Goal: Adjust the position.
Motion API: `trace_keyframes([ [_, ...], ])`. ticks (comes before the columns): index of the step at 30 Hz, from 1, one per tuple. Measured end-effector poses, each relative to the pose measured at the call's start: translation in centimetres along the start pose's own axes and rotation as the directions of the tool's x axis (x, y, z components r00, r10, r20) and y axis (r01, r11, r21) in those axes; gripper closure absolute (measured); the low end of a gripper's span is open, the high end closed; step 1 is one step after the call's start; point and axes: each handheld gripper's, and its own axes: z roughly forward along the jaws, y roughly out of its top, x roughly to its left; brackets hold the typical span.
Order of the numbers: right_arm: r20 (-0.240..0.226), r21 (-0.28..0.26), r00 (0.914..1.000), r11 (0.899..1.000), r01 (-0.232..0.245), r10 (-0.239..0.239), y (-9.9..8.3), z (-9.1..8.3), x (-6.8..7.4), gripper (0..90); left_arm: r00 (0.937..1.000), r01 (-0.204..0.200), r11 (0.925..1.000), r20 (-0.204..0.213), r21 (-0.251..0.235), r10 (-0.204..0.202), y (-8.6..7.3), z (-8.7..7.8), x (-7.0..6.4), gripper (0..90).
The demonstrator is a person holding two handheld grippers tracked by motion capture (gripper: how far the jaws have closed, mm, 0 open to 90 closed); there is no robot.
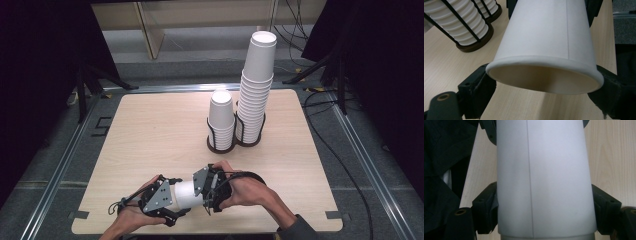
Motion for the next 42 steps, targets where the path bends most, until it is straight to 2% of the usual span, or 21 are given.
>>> trace_keyframes([
  [6,-0.011,-0.056,0.999,0.998,-0.043,0.043,-0.7,-0.7,-0.2,23.7,0.9981,0.06,0.9889,-0.006,-0.136,-0.061,-0.5,-0.2,0.4,6.3],
  [10,-0.02,-0.141,0.994,0.984,-0.109,0.108,-2.0,-1.9,-1.0,23.6,0.9848,0.173,0.9536,0.028,-0.246,-0.172,-0.9,-0.8,1.3,12.3],
  [11,-0.03,-0.195,0.9885,0.969,-0.151,0.148,-2.9,-2.7,-1.4,23.6,0.9713,0.237,0.9287,0.045,-0.286,-0.234,-1.0,-1.0,1.6,13.1],
  [12,-0.03,-0.195,0.9885,0.969,-0.151,0.148,-2.9,-2.7,-1.4,23.6,0.9713,0.237,0.9287,0.045,-0.286,-0.234,-1.0,-1.0,1.6,13.8],
  [13,-0.05,-0.244,0.9847,0.954,-0.174,0.167,-3.3,-3.1,-1.6,23.6,0.9679,0.25,0.9201,0.051,-0.302,-0.246,-1.1,-1.1,1.7,13.8],
  [14,-0.061,-0.305,0.9794,0.931,-0.202,0.192,-4.0,-3.8,-2.1,23.6,0.9584,0.285,0.8912,0.082,-0.353,-0.274,-0.9,-1.2,1.7,14.1],
  [15,-0.053,-0.332,0.9801,0.922,-0.198,0.191,-4.2,-3.9,-2.3,23.5,0.9553,0.295,0.8811,0.096,-0.369,-0.28,-0.9,-1.3,1.7,14.3],
  [17,-0.061,-0.342,0.9765,0.915,-0.215,0.207,-4.2,-4.1,-2.2,23.5,0.955,0.296,0.8803,0.1,-0.371,-0.279,-0.8,-1.4,1.7,14.2],
  [18,-0.069,-0.371,0.9737,0.9,-0.227,0.217,-4.3,-4.3,-2.2,23.5,0.9521,0.305,0.8657,0.115,-0.397,-0.283,-0.7,-1.2,1.5,14.3],
  [19,-0.07,-0.384,0.9765,0.898,-0.215,0.204,-4.3,-4.3,-2.3,23.5,0.951,0.308,0.872,0.101,-0.38,-0.292,-0.7,-1.3,1.5,14.3],
  [20,-0.08,-0.396,0.976,0.892,-0.217,0.202,-4.2,-4.2,-2.3,23.4,0.9484,0.316,0.8692,0.103,-0.38,-0.3,-0.7,-1.2,1.5,14.2],
  [21,-0.081,-0.401,0.9766,0.891,-0.215,0.199,-4.2,-4.2,-2.3,23.4,0.938,0.345,0.8568,0.113,-0.383,-0.328,-0.7,-1.1,1.5,14.3],
  [23,-0.089,-0.406,0.9772,0.889,-0.212,0.193,-4.1,-4.1,-2.2,23.4,0.936,0.351,0.8519,0.115,-0.389,-0.333,-0.7,-1.1,1.6,14.3],
  [24,-0.104,-0.42,0.9751,0.88,-0.222,0.196,-4.1,-3.9,-2.2,23.4,0.9275,0.372,0.8375,0.122,-0.401,-0.353,-0.7,-1.1,1.6,14.2],
  [25,-0.104,-0.42,0.9751,0.88,-0.222,0.196,-4.1,-3.9,-2.2,23.4,0.9275,0.372,0.8375,0.122,-0.401,-0.353,-0.7,-1.1,1.6,14.3],
  [26,-0.111,-0.424,0.9752,0.878,-0.221,0.191,-4.0,-3.8,-2.1,23.4,0.9214,0.385,0.8248,0.12,-0.414,-0.369,-0.6,-1.1,1.5,13.4],
  [28,-0.114,-0.431,0.9776,0.878,-0.209,0.177,-3.9,-3.6,-2.2,23.4,0.9242,0.379,0.8272,0.123,-0.415,-0.362,-0.6,-1.1,1.5,12.2],
  [29,-0.125,-0.445,0.9764,0.87,-0.214,0.176,-3.9,-3.5,-2.2,23.4,0.9232,0.381,0.8194,0.126,-0.428,-0.363,-0.5,-1.1,1.5,11.6],
  [31,-0.132,-0.452,0.9753,0.865,-0.218,0.177,-3.8,-3.4,-2.2,23.4,0.9237,0.38,0.8199,0.125,-0.429,-0.362,-0.4,-1.1,1.4,10.8],
  [38,-0.174,-0.464,0.9706,0.855,-0.23,0.167,-3.5,-2.4,-2.0,23.4,0.9175,0.394,0.8006,0.14,-0.452,-0.372,-0.2,-1.0,1.3,1.7],
  [42,-0.19,-0.457,0.9687,0.859,-0.231,0.16,-3.0,-1.6,-1.8,23.3,0.9171,0.395,0.7954,0.144,-0.46,-0.372,-0.2,-1.0,1.3,0.6],
])
